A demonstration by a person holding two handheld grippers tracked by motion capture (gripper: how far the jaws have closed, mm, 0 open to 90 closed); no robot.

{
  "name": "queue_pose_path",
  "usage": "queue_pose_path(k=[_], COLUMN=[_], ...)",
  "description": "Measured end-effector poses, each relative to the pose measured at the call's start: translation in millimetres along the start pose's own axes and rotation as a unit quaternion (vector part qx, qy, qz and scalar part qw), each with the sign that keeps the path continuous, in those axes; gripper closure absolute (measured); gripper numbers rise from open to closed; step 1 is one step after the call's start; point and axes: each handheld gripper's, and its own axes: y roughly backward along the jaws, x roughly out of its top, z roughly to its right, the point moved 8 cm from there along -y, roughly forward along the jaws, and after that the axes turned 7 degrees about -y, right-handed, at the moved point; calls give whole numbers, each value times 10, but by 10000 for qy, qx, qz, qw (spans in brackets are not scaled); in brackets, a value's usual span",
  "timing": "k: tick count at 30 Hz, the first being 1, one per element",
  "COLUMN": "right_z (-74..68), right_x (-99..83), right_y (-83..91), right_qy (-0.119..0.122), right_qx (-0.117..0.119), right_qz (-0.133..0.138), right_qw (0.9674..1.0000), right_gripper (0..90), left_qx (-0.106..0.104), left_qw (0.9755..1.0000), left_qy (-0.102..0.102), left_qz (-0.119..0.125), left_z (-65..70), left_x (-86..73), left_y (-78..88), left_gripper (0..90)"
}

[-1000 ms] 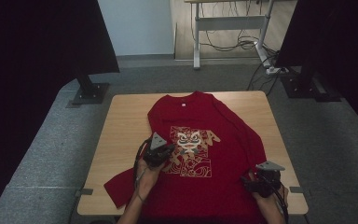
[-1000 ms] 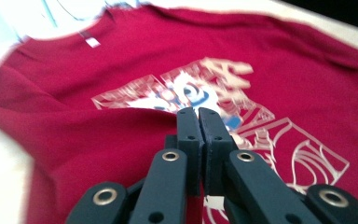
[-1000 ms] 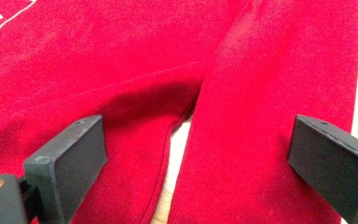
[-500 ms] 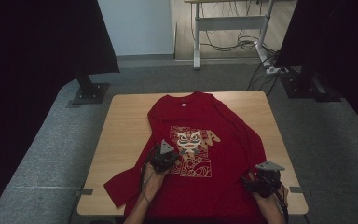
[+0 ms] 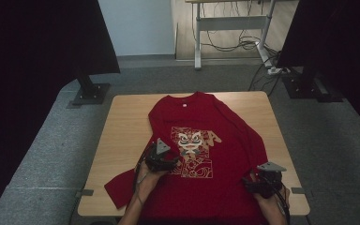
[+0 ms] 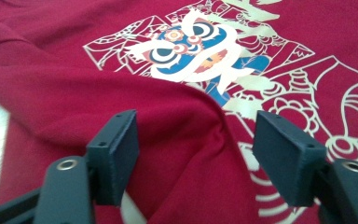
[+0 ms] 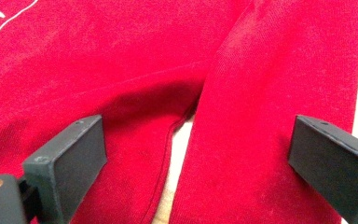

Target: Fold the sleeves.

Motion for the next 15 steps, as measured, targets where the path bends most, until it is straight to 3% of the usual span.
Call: queue_pose_path(k=[3,4,9,15], right_z=[0,0,-1,-1], right_x=[0,0,0,0], right_y=[0,0,-1,-1], right_qy=[4,4,7,10], right_qx=[0,0,-1,0], right_qz=[0,0,0,1], right_qw=[10000,10000,10000,10000], right_gripper=[42,42,42,41], left_qx=[9,17,-21,15], left_qw=[10000,10000,9998,9998], left_qy=[4,16,184,182], left_qz=[-10,-4,19,-47], left_z=[-11,-64,-135,-176], left_x=[-11,-56,-155,-273], left_y=[21,120,281,414], left_gripper=[260,260,228,225])
